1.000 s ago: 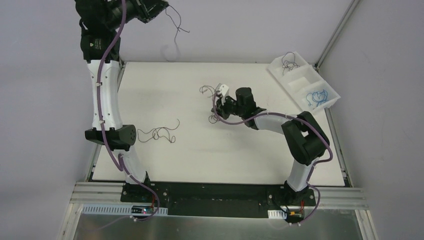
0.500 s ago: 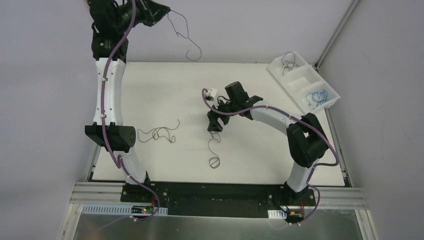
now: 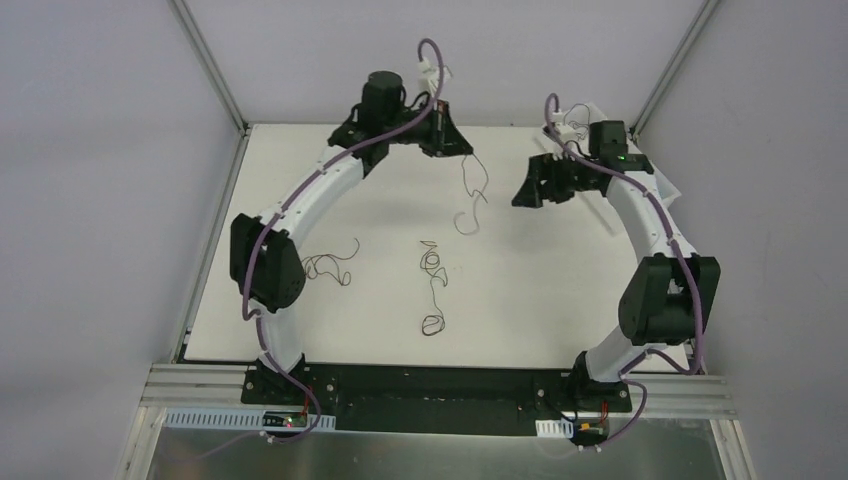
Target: Untangle the cables
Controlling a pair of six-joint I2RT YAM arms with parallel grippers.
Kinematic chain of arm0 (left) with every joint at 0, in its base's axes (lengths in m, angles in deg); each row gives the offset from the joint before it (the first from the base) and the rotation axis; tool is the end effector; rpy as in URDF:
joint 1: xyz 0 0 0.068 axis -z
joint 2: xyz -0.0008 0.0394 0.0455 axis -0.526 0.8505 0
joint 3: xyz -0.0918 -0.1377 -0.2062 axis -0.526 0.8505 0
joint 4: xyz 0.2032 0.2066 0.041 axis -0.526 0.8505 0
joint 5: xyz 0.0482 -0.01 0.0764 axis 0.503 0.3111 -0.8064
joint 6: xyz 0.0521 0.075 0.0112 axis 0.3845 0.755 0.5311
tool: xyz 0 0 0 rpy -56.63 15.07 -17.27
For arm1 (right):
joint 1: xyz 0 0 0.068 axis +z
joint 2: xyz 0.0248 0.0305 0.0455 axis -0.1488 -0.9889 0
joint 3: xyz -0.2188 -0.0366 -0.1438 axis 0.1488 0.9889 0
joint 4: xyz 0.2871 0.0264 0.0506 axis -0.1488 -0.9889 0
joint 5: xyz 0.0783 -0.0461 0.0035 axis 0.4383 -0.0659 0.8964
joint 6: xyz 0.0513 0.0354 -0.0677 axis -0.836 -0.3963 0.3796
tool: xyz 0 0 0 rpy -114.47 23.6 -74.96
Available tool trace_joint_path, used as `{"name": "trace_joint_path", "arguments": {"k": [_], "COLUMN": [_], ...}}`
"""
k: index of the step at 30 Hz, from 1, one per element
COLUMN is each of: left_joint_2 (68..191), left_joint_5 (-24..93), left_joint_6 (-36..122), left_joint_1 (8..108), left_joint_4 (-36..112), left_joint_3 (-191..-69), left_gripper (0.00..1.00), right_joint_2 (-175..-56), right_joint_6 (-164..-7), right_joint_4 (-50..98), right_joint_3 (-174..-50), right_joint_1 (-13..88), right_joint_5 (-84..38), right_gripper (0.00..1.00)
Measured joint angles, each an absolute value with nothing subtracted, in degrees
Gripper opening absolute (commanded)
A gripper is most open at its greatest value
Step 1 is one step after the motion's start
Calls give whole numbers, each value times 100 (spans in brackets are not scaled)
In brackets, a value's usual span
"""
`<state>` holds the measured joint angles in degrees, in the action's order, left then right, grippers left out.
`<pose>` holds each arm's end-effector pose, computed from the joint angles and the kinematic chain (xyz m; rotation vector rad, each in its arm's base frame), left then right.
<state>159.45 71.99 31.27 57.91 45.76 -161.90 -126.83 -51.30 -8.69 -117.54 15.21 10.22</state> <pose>0.4214 -0.2731 0.3962 0.6910 1.7005 -1.2938 0.4041 0.1020 0.2782 -0.9626 1.9698 0.6386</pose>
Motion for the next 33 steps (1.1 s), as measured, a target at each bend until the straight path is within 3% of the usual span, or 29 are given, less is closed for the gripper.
{"name": "trace_joint_path", "arguments": {"k": [7,8,12,13,15,19,27,33], "left_joint_2": [17276,17497,18331,18506,18585,18375,16817,16050], "left_joint_5": [6781,6724,6501,6484,6490,6624,6934,6960], "left_joint_6": [3258,3273,3411,3395,3426,3540,3924,4160], "left_joint_1": [6672,6755,6917,6902,6821,6423,5455,5177], "left_joint_4": [4123,4130,4440,4641,4867,5205,5702,5876], "left_joint_3": [-16231,-16271,-16599,-16738,-16828,-16876,-16236,-15794], "left_gripper": [0,4,69,79,89,95,96,96], "right_joint_2": [-12777,-12777,-12777,-12777,-12782,-12939,-13717,-14111], "right_joint_6": [-5104,-5132,-5215,-5206,-5165,-4935,-3790,-2514], "right_joint_4": [-1979,-2012,-2058,-2058,-2075,-2163,-2294,-2600], "right_joint_3": [-11697,-11697,-11697,-11697,-11697,-11736,-12007,-12250], "right_joint_1": [13,-44,31,96,223,671,1744,2002], "right_joint_5": [834,794,700,657,578,375,-141,-172], "right_gripper": [85,85,85,85,85,86,92,92]}}
